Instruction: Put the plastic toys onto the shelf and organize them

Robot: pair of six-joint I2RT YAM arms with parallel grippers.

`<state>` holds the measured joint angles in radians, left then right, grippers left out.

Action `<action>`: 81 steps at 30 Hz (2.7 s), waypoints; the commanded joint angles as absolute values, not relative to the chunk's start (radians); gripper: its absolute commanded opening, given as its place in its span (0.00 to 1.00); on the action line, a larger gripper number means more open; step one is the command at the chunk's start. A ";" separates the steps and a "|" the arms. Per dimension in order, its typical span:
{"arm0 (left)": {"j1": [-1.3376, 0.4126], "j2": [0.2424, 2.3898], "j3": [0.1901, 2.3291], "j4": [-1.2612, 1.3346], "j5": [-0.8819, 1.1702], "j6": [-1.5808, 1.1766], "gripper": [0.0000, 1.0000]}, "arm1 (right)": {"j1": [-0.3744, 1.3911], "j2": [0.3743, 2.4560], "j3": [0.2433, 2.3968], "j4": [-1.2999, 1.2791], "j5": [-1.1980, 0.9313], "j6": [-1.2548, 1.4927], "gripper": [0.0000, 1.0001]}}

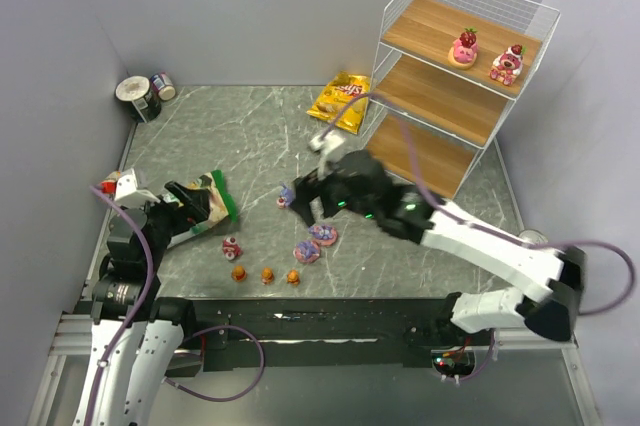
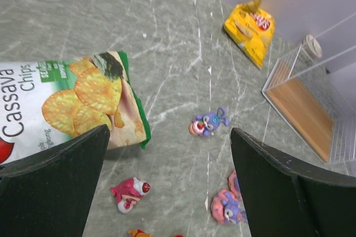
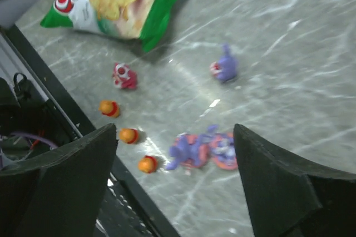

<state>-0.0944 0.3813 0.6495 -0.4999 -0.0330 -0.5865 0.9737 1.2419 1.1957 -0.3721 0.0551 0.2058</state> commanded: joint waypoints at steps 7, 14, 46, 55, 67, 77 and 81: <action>-0.089 0.298 0.681 -0.545 -0.247 -0.656 0.96 | 1.213 1.554 1.233 -0.072 0.348 0.561 0.98; -0.089 0.230 0.693 -0.589 -0.383 -0.709 0.96 | 1.244 1.793 1.403 -0.106 0.324 0.678 0.98; -0.089 0.195 0.692 -0.595 -0.408 -0.706 0.96 | 1.273 2.235 1.796 -0.379 0.434 0.810 0.69; -0.089 0.198 0.692 -0.592 -0.405 -0.703 0.96 | 1.270 2.260 1.815 -0.379 0.443 0.793 0.45; -0.089 0.198 0.690 -0.589 -0.399 -0.698 0.96 | 1.261 2.080 1.645 -0.288 0.515 0.664 0.00; -0.089 0.199 0.687 -0.580 -0.377 -0.689 0.96 | 1.161 1.622 1.296 -0.190 0.525 0.494 0.00; -0.089 0.202 0.686 -0.574 -0.361 -0.681 0.96 | 1.056 1.488 1.156 -0.209 0.427 0.497 0.00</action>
